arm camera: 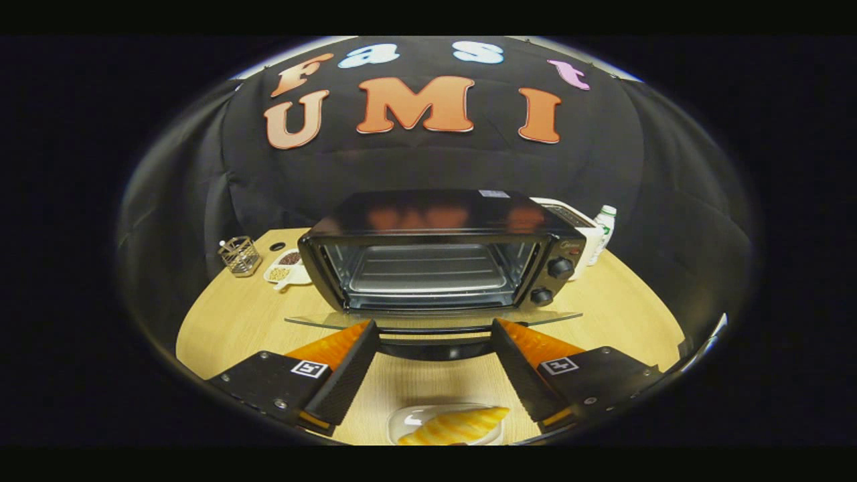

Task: Open the toaster oven, put the food inside, and close the toaster oven door.

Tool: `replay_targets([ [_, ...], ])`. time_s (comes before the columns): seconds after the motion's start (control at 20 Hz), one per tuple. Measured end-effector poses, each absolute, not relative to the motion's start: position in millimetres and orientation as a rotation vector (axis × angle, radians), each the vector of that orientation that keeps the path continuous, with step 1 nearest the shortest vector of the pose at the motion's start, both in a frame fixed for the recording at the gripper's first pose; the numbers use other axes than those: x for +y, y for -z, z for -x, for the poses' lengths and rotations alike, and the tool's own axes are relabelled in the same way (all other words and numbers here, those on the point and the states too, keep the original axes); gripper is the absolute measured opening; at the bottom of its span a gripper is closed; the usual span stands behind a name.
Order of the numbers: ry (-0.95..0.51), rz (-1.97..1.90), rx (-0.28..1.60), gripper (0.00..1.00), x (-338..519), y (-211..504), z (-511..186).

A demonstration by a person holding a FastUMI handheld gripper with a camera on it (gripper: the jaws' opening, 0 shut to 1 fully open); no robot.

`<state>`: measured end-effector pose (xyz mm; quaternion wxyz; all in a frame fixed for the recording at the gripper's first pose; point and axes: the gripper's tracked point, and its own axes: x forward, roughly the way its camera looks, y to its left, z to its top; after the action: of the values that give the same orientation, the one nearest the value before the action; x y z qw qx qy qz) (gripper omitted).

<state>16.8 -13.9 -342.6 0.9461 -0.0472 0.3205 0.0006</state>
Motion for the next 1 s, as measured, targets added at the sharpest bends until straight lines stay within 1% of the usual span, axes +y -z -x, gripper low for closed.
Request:
replay_targets([
  [0.5, 0.003, 0.096, 0.721, 0.99, -15, 362, 6],
  [0.8, -0.014, 0.126, 0.809, 1.00, -17, 388, 30],
  [1.0, 0.008, 0.154, 0.842, 1.00, -18, 411, 42],
])
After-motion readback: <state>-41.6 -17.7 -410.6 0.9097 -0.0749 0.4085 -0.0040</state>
